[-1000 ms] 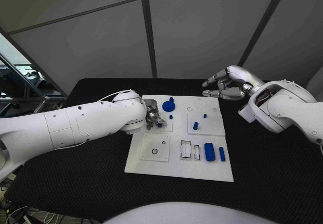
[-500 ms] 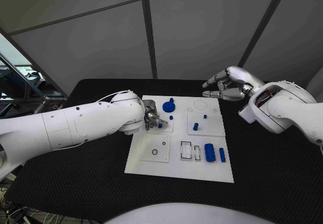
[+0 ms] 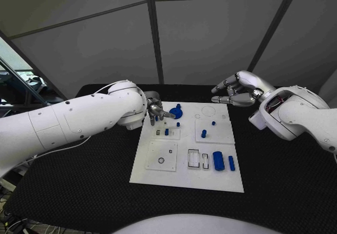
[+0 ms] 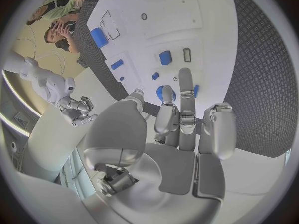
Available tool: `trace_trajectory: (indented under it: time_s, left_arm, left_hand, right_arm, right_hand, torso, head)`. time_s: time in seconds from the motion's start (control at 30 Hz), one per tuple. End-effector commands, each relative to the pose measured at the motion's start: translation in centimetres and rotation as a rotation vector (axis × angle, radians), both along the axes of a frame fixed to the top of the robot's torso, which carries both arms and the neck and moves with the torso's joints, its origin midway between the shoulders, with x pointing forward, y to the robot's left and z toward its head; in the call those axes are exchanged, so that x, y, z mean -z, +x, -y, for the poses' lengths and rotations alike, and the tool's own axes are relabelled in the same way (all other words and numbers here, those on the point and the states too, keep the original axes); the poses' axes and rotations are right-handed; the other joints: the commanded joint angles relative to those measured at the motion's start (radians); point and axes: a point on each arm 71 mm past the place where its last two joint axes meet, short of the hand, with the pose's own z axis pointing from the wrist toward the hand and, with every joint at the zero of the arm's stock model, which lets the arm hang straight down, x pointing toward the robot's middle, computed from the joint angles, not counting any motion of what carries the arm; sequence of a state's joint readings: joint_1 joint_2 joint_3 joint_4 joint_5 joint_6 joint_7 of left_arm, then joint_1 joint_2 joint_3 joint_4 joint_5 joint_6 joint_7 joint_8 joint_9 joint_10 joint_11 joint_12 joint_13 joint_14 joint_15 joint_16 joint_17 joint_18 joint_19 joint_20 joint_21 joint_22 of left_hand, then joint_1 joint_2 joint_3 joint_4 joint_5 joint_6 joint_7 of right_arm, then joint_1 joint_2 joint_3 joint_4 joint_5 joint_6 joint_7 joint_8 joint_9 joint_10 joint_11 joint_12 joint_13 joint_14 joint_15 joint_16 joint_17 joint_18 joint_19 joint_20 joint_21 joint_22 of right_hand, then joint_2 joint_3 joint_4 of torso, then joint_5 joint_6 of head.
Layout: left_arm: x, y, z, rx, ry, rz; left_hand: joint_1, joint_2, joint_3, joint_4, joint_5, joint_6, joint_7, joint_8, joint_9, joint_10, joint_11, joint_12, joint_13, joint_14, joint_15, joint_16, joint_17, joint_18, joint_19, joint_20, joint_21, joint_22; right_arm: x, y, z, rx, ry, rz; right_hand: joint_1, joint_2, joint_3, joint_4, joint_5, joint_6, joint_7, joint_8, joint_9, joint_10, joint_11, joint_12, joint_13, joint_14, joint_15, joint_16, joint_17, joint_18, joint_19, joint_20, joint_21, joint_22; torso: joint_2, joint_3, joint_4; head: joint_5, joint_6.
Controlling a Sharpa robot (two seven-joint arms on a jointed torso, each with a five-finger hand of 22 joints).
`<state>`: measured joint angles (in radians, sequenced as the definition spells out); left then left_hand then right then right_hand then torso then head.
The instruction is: Assemble the parts on the task board
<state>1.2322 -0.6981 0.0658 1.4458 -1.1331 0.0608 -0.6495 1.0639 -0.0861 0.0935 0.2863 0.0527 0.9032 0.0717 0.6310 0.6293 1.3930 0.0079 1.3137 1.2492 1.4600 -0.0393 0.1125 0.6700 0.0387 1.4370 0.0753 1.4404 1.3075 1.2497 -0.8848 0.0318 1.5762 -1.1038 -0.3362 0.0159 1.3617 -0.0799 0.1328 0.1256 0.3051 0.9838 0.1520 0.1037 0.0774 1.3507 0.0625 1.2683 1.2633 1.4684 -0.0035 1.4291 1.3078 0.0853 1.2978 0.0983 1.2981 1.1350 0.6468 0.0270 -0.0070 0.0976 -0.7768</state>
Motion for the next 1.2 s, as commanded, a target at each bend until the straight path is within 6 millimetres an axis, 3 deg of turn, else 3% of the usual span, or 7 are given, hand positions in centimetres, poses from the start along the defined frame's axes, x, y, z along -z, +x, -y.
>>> trace_trajectory:
  time_s: [0.03, 0.2, 0.47, 0.9, 1.2]
  left_arm:
    - [-1.0, 0.6, -0.8, 0.029, 0.056, -0.077]
    - [-2.8, 2.7, -2.3, -0.006, 0.085, -0.072]
    - [-2.3, 5.1, -3.0, -0.034, 0.109, -0.086]
    - [0.1, 6.5, -2.6, -0.027, 0.167, -0.146]
    - [0.7, 6.7, -2.3, -0.022, 0.178, -0.158]
  left_hand:
    - [0.021, 0.009, -0.019, 0.002, 0.006, -0.016, 0.005, -0.013, -0.009, -0.018, 0.004, -0.017, -0.02, 0.0, 0.01, -0.007, 0.001, 0.018, -0.015, 0.003, -0.016, 0.041]
    - [0.037, 0.019, -0.04, 0.003, 0.006, -0.026, 0.011, -0.025, -0.02, -0.021, 0.009, -0.018, -0.022, -0.001, 0.012, -0.009, 0.001, 0.018, -0.015, 0.006, -0.018, 0.042]
    - [0.05, 0.036, -0.057, 0.003, 0.006, -0.031, 0.015, -0.038, -0.036, -0.022, 0.012, -0.016, -0.022, 0.0, 0.014, -0.009, 0.002, 0.017, -0.011, 0.008, -0.016, 0.048]
    - [0.06, 0.049, -0.067, 0.002, 0.006, -0.024, 0.015, -0.043, -0.046, -0.022, 0.012, -0.014, -0.021, 0.0, 0.015, -0.01, 0.003, 0.016, -0.01, 0.009, -0.015, 0.049]
    - [0.074, 0.059, -0.074, 0.0, 0.006, -0.021, 0.015, -0.046, -0.055, -0.022, 0.012, -0.012, -0.02, 0.0, 0.015, -0.011, 0.003, 0.016, -0.009, 0.009, -0.015, 0.051]
  right_arm:
    - [-0.2, 0.0, 0.0, -0.005, 0.001, 0.01]
    - [-0.2, 0.1, 0.0, -0.002, 0.0, 0.009]
    - [-0.2, 0.0, -0.2, -0.005, 0.001, 0.007]
    - [-0.2, -0.1, -0.3, -0.004, 0.004, 0.013]
    - [-0.3, -0.1, -0.5, -0.006, 0.005, 0.015]
  right_hand:
    - [-0.008, 0.004, 0.001, 0.005, 0.004, 0.0, 0.001, -0.006, -0.001, -0.005, 0.003, -0.004, -0.001, 0.048, -0.005, -0.006, 0.023, 0.01, -0.004, 0.003, -0.003, -0.001]
    - [-0.008, 0.004, 0.001, 0.005, 0.004, 0.0, 0.001, -0.006, -0.001, -0.005, 0.003, -0.004, -0.001, 0.048, -0.005, -0.006, 0.023, 0.01, -0.004, 0.003, -0.003, -0.001]
    - [-0.009, 0.004, 0.0, 0.006, 0.005, 0.0, 0.001, -0.006, -0.001, -0.004, 0.003, -0.003, 0.0, 0.049, -0.006, -0.006, 0.024, 0.01, -0.003, 0.003, -0.002, 0.0]
    - [-0.009, 0.004, 0.0, 0.007, 0.005, 0.0, 0.001, -0.006, -0.001, -0.005, 0.003, -0.003, -0.001, 0.048, -0.006, -0.006, 0.023, 0.01, -0.004, 0.003, -0.002, 0.0]
    - [-0.01, 0.005, 0.0, 0.007, 0.006, 0.0, 0.001, -0.006, 0.0, -0.005, 0.003, -0.004, -0.001, 0.048, -0.006, -0.006, 0.024, 0.01, -0.003, 0.003, -0.002, 0.0]
  torso:
    - [0.001, 0.0003, 0.0004]
    - [0.001, 0.001, 0.0006]
    - [0.007, -0.0002, -0.0059]
    - [0.01, -0.0012, -0.007]
    - [0.009, 0.0005, -0.0089]
  head:
    - [0.0, 0.002]
    - [0.002, 0.007]
    - [0.017, 0.016]
    - [0.021, 0.016]
    - [0.025, 0.014]
